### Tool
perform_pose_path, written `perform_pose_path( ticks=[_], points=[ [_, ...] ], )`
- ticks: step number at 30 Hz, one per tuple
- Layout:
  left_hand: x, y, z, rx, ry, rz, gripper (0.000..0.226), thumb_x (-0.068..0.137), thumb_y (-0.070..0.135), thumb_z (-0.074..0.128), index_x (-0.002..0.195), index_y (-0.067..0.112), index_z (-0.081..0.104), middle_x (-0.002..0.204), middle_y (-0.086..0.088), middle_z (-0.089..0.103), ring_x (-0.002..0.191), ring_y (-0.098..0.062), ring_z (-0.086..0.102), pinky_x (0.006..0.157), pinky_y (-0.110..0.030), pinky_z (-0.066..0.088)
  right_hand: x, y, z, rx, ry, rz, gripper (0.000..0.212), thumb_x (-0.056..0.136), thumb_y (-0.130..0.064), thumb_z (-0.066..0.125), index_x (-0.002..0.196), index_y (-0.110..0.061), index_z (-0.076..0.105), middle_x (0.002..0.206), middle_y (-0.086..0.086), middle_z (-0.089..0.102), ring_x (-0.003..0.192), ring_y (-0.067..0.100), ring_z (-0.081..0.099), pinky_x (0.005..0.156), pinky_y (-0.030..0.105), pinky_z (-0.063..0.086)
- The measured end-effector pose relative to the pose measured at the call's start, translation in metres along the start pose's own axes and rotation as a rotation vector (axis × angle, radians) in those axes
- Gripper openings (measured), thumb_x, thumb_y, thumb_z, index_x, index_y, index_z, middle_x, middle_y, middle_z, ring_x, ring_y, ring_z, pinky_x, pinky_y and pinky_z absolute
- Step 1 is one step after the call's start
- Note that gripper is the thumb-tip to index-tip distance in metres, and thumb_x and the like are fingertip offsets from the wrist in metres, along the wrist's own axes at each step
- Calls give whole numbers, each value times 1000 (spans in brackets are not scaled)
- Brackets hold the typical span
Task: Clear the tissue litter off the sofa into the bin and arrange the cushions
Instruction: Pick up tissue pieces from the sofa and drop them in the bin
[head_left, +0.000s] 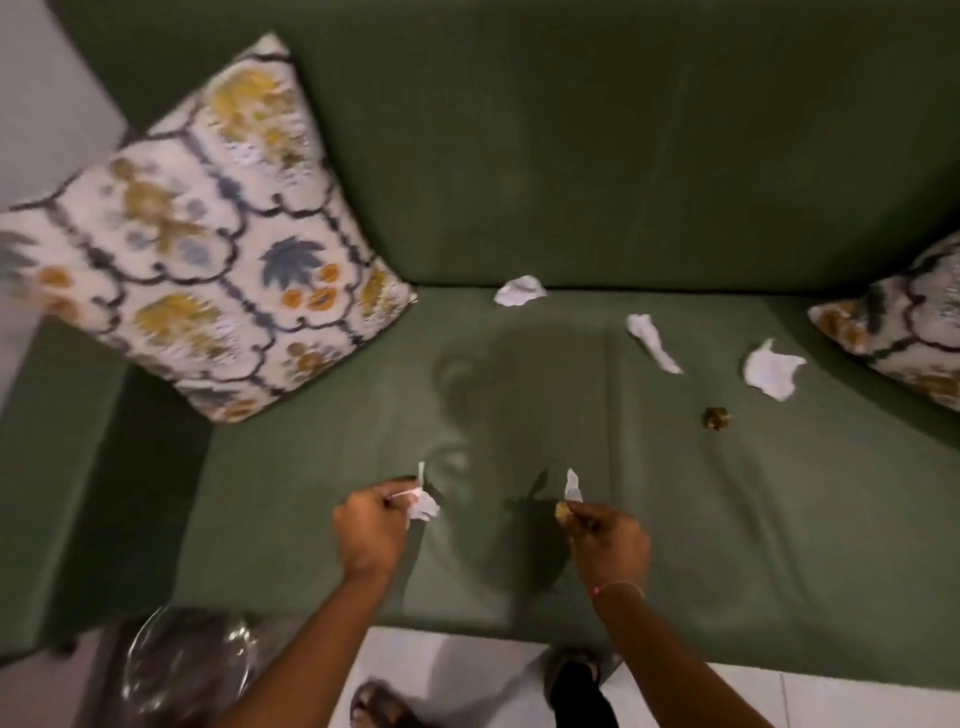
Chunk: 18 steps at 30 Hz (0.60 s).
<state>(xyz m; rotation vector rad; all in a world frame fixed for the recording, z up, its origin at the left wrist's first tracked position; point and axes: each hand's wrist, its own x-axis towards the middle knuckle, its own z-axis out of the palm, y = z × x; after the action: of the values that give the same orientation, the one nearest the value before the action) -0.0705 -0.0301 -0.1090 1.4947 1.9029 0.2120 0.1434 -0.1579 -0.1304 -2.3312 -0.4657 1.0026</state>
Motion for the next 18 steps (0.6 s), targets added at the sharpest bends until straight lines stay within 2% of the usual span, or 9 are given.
perform_pose_path(
  ticks=[2,4,6,9,10,12,14,16,18],
  points=[
    [-6,-35,-22,-31,22,-41,19,73,12,72,78,29,79,81,12,75,68,-6,67,57,-3,39,-22,-18,36,-66,-86,-66,17,76,-33,78,88,-21,79,86,6,78,82,25,70,73,25,48],
    [-11,-74,-41,-37,82,-75,15,73,14,74,78,27,80,74,0,77,62,-15,68,52,-12,39,-46,-33,73,-135,-161,-132,14,78,-30,77,88,-21,79,92,7,77,86,27,70,79,27,50],
    [-16,-125,-64,25,131,-105,10,78,16,73,81,22,80,73,-7,78,62,-24,69,50,-20,40,-78,-46,119,-204,-248,-170,11,78,-28,77,87,-23,79,92,6,78,87,26,70,77,24,48],
    [-22,-202,-89,17,111,-185,14,86,18,66,84,13,79,77,-11,77,68,-25,69,65,-30,54,-125,-54,189,-299,-362,-216,7,77,-24,76,81,-29,79,85,4,78,81,22,71,67,20,43],
    [-24,-227,-99,-21,129,-238,13,85,17,67,83,15,79,77,-9,77,68,-23,68,66,-29,53,-142,-55,214,-325,-409,-233,11,76,-23,75,80,-34,78,80,5,77,77,22,71,65,20,45],
    [-25,-270,-116,-93,196,-327,7,79,15,73,81,17,79,74,-4,76,67,-20,68,66,-25,51,-173,-52,266,-368,-504,-287,35,76,-21,75,84,-54,65,74,8,76,69,23,71,65,26,53],
    [-22,-310,-125,-146,255,-406,8,76,15,76,83,15,79,78,-8,76,76,-29,70,71,-28,50,-198,-48,313,-373,-572,-291,49,75,-21,76,84,-64,54,76,8,76,71,25,71,70,33,58],
    [-13,-351,-130,-213,257,-510,10,81,19,72,89,14,75,85,-10,73,87,-34,68,78,-33,51,-220,-41,363,-367,-620,-279,44,75,-19,76,83,-59,60,80,5,78,73,24,72,75,36,59],
    [-1,-390,-129,-198,232,-554,17,84,26,68,94,13,73,94,-14,73,92,-36,66,84,-41,53,-233,-36,409,-367,-638,-235,23,75,-22,76,85,-42,73,81,5,78,71,23,72,75,33,59]
  ],
)
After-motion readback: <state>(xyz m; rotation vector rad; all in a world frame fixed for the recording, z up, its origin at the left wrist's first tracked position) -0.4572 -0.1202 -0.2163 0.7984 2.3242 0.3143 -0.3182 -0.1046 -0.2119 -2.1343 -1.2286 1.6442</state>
